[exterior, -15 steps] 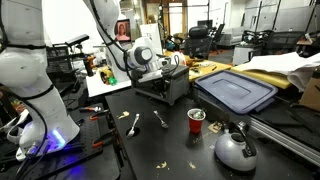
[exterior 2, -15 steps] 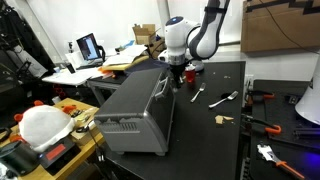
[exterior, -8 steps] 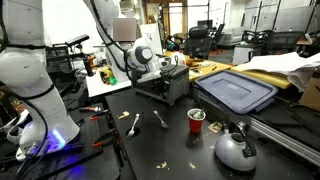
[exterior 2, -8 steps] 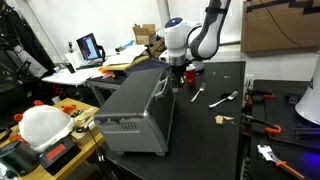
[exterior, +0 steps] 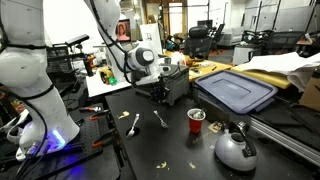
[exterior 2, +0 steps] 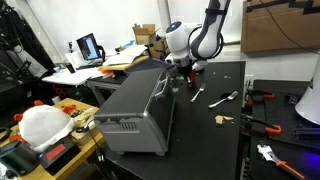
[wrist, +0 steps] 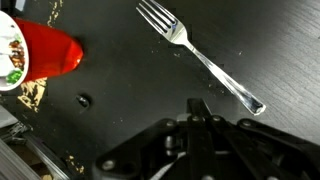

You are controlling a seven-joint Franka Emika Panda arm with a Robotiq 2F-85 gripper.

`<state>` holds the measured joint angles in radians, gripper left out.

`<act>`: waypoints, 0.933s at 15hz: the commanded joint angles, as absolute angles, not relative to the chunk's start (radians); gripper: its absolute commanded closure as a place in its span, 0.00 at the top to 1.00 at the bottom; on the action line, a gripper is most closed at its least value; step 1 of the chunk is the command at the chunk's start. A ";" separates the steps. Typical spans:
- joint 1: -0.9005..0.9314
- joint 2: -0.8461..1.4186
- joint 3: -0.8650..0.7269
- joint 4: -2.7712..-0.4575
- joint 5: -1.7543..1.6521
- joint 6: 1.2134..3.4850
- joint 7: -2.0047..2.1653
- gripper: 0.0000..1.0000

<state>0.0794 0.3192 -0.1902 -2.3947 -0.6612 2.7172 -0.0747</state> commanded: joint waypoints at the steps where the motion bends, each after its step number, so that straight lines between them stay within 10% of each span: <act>1: 0.017 0.252 -0.122 -2.410 -0.546 2.620 -0.150 0.00; 10: -0.079 0.112 -0.059 -2.370 -0.192 2.395 -0.383 0.01; 11: -0.084 0.097 -0.061 -2.360 -0.170 2.370 -0.401 0.26; 14: -0.088 0.040 -0.068 -2.353 -0.128 2.316 -0.410 0.40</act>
